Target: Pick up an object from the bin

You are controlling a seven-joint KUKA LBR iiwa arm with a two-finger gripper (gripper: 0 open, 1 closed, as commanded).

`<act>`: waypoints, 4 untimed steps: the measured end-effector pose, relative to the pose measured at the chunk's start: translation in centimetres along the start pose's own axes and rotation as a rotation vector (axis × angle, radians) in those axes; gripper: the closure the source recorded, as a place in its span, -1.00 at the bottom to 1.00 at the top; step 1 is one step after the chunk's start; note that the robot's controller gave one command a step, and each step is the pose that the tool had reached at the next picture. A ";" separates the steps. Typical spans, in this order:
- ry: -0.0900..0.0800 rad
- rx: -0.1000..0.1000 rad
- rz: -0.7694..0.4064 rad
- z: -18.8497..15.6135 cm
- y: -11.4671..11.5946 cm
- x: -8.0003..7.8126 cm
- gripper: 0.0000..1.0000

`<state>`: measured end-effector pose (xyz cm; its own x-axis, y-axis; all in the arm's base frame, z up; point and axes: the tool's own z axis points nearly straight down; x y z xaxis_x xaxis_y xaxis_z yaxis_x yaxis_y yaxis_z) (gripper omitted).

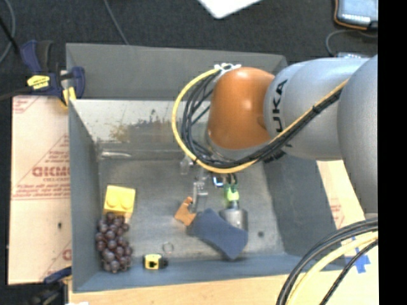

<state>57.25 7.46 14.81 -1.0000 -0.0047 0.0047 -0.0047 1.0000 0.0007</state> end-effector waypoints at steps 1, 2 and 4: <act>-0.008 -0.001 0.001 -0.5 0.0 -0.2 -1.00; -0.015 -0.002 -0.057 1.5 -1.4 0.8 -1.00; -0.012 -0.002 -0.056 7.1 -4.5 4.1 -1.00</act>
Offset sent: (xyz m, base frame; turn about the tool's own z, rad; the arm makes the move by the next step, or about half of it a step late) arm -0.0367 -0.0521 -0.0654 -0.1600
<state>53.10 2.91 7.72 -0.9981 -0.0610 -0.0072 -0.0611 0.9981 0.0027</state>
